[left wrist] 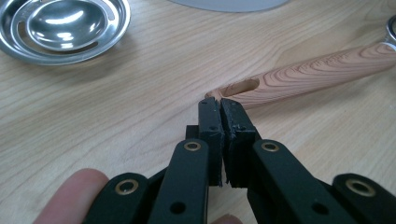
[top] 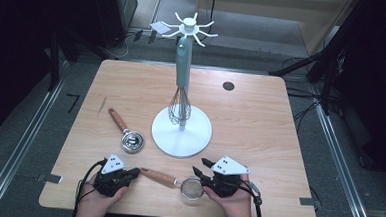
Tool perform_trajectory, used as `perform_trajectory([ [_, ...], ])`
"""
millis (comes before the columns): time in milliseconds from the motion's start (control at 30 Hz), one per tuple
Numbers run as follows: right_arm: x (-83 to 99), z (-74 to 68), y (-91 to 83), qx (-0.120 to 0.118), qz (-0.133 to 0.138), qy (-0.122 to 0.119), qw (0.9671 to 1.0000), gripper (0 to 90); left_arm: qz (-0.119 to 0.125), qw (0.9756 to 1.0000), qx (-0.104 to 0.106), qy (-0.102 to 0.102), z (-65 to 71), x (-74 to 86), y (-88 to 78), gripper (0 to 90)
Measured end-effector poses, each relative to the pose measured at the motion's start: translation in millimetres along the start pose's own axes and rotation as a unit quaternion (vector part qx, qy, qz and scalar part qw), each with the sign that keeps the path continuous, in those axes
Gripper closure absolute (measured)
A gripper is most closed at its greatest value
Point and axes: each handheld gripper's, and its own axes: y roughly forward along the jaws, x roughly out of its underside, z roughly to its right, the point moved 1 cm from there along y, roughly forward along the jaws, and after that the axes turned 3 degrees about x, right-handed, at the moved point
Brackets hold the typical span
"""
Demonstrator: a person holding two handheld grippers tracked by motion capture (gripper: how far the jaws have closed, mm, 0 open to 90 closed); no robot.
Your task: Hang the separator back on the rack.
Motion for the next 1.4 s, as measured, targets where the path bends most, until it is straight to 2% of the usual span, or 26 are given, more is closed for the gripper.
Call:
perform_trajectory([
  [67,0.5,-1.0,0.7,-0.009,-0.001,0.003,1.0,56.6,0.001,1.0,0.001,0.003,1.0,-1.5,2.1,87.9],
  [267,-0.8,-4.0,3.3,-0.012,-0.016,0.005,0.9998,55.1,0.004,0.9999,0.01,-0.003,1.7,-3.9,6.0,86.8],
  [300,-2.0,-4.9,3.3,-0.02,-0.021,0.004,0.9996,54.2,0.006,0.9998,0.017,-0.003,1.4,-3.4,5.6,83.7],
  [433,-5.1,-5.0,3.4,-0.027,-0.033,-0.004,0.9991,53.0,0.015,0.9996,0.024,-0.007,-1.9,-0.7,3.3,73.7],
  [467,-8.3,-4.6,3.7,-0.028,-0.039,-0.007,0.9988,52.5,0.029,0.9992,0.024,-0.015,-6.5,1.5,0.4,69.0],
  [500,-8.3,-4.6,3.7,-0.028,-0.039,-0.007,0.9988,52.5,0.029,0.9992,0.024,-0.015,-6.5,1.5,0.4,66.4],
  [533,-10.3,-4.6,3.9,-0.029,-0.043,-0.005,0.9986,52.4,0.049,0.9983,0.026,-0.02,-9.6,3.4,-4.4,61.3],
  [567,-10.3,-4.6,3.9,-0.029,-0.043,-0.005,0.9986,52.4,0.049,0.9983,0.026,-0.02,-9.6,3.4,-4.4,57.5],
  [600,-11.1,-4.9,5.4,-0.031,-0.05,-0.009,0.9982,52.4,0.06,0.9979,0.008,-0.02,-12.3,5.2,-10.3,49.3],
  [633,-11.2,-5.1,6.4,-0.032,-0.052,-0.009,0.9981,52.3,0.06,0.9979,0.008,-0.02,-12.3,5.2,-10.3,45.0],
  [667,-11.6,-5.2,7.3,-0.031,-0.057,-0.009,0.9979,52.3,0.073,0.9968,-0.017,-0.029,-17.5,7.9,-18.0,40.0],
  [700,-12.4,-5.0,8.7,-0.033,-0.062,-0.01,0.9975,52.3,0.073,0.9968,-0.017,-0.029,-17.5,7.9,-18.0,34.3],
  [733,-12.4,-5.0,8.7,-0.033,-0.062,-0.01,0.9975,52.3,0.076,0.9962,-0.028,-0.034,-20.9,8.9,-21.7,34.3],
  [767,-15.2,-5.2,10.8,-0.035,-0.075,-0.01,0.9965,52.3,0.079,0.9952,-0.042,-0.04,-24.4,9.9,-25.1,22.8],
  [800,-17.1,-5.5,11.8,-0.038,-0.08,-0.011,0.996,52.1,0.094,0.9931,-0.048,-0.051,-31.7,12.1,-33.5,20.0],
  [833,-17.1,-5.5,11.8,-0.038,-0.08,-0.011,0.996,52.1,0.094,0.9931,-0.048,-0.051,-31.7,12.1,-33.5,16.8],
  [867,-21.3,-5.8,13.4,-0.043,-0.088,-0.015,0.9951,51.6,0.115,0.9898,-0.061,-0.059,-41.1,14.2,-44.8,13.2],
  [1000,-30.0,-6.8,15.6,-0.051,-0.107,-0.024,0.9927,50.9,0.122,0.9872,-0.075,-0.071,-58.0,19.5,-56.1,2.8],
  [1100,-36.4,-6.4,17.6,-0.061,-0.124,-0.027,0.9901,50.7,0.128,0.9841,-0.079,-0.094,-71.8,24.5,-60.2,2.5],
  [1167,-38.4,-6.4,18.6,-0.063,-0.131,-0.027,0.9891,50.7,0.131,0.9833,-0.078,-0.098,-74.8,25.6,-61.8,2.5],
  [1200,-42.7,-6.8,21.2,-0.066,-0.146,-0.03,0.9866,50.4,0.135,0.9809,-0.09,-0.108,-79.1,26.4,-64.6,2.5],
  [1267,-46.3,-8.9,23.3,-0.07,-0.161,-0.034,0.9838,50.3,0.137,0.9793,-0.102,-0.109,-81.3,26.6,-66.5,2.5],
  [1400,-54.7,-13.4,28.4,-0.081,-0.183,-0.043,0.9787,50.3,0.134,0.9797,-0.111,-0.099,-83.9,27.6,-67.4,0.6],
])
